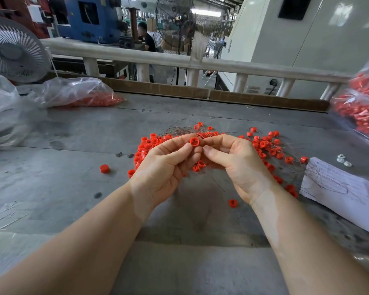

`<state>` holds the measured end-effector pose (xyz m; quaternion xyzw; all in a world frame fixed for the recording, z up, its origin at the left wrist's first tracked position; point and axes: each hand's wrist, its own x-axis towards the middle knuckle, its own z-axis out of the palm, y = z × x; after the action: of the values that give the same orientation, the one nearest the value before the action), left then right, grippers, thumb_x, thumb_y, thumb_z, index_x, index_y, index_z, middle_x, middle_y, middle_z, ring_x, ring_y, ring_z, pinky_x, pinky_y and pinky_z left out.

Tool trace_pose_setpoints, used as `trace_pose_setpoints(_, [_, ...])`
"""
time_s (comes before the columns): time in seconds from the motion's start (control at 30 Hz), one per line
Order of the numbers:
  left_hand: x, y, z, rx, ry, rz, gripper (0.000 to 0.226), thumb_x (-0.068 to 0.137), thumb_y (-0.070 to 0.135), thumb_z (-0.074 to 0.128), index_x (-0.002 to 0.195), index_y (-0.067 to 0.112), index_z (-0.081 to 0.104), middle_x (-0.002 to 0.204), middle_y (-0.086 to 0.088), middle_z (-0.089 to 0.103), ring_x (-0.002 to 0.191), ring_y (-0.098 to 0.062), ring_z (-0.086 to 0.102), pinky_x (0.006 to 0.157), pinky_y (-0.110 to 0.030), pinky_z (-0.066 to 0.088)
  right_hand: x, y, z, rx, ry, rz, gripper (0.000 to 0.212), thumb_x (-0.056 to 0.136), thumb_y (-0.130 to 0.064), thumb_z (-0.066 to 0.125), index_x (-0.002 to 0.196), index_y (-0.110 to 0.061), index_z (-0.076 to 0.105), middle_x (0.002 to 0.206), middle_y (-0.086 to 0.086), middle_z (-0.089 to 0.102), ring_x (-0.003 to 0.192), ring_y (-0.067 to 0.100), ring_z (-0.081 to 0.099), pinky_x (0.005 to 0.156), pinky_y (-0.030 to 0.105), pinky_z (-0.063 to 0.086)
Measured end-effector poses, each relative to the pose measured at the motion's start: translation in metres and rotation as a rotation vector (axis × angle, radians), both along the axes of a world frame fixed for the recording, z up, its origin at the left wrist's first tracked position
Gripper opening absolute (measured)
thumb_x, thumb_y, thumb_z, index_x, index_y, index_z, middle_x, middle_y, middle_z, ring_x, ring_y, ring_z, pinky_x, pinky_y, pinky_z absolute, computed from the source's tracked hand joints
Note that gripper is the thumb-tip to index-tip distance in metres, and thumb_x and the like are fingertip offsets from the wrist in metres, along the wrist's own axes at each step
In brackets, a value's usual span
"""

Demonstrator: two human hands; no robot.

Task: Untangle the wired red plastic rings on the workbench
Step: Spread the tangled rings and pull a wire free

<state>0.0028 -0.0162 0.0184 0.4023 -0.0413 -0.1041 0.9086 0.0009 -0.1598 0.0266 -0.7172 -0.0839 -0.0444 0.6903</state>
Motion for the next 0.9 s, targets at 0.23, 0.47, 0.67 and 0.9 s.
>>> trace_pose_setpoints(0.23, [-0.0003, -0.0003, 0.0005, 0.021, 0.008, -0.02, 0.02, 0.07, -0.001, 0.057, 0.084, 0.003, 0.07, 0.074, -0.008, 0.071, 0.067, -0.012, 0.07, 0.064, -0.018, 0.057, -0.0007, -0.001, 0.0023, 0.064, 0.034, -0.037, 0.011, 0.081, -0.002, 0.067, 0.078, -0.013, 0.068, 0.07, -0.001, 0.071, 0.064, 0.006, 0.064, 0.056, 0.014, 0.047])
trace_pose_setpoints(0.47, [-0.0005, -0.0004, 0.0021, 0.032, 0.046, -0.027, 0.027, 0.076, -0.006, 0.054, 0.074, 0.007, 0.077, 0.077, -0.009, 0.073, 0.071, -0.012, 0.071, 0.063, -0.017, 0.056, -0.002, -0.0006, 0.0057, 0.083, 0.036, -0.049, 0.014, 0.077, 0.002, 0.069, 0.07, -0.01, 0.067, 0.064, 0.003, 0.07, 0.059, 0.007, 0.064, 0.053, 0.013, 0.046])
trace_pose_setpoints(0.67, [-0.0003, -0.0004, 0.0032, 0.035, 0.052, -0.024, 0.023, 0.066, -0.002, 0.058, 0.075, 0.007, 0.077, 0.078, -0.01, 0.073, 0.071, -0.013, 0.071, 0.062, -0.016, 0.055, -0.0014, -0.0007, 0.0051, 0.041, 0.03, -0.066, 0.014, 0.078, 0.0, 0.069, 0.069, -0.012, 0.067, 0.063, 0.002, 0.069, 0.056, 0.005, 0.061, 0.052, 0.013, 0.045])
trace_pose_setpoints(0.9, [-0.0002, -0.0003, 0.0029, 0.047, 0.045, -0.027, 0.024, 0.064, -0.003, 0.058, 0.074, 0.008, 0.077, 0.077, -0.009, 0.073, 0.071, -0.012, 0.071, 0.062, -0.016, 0.055, -0.0006, -0.0011, 0.0052, 0.023, 0.018, -0.063, 0.013, 0.078, -0.002, 0.07, 0.07, -0.012, 0.068, 0.066, 0.003, 0.07, 0.065, 0.01, 0.064, 0.056, 0.015, 0.047])
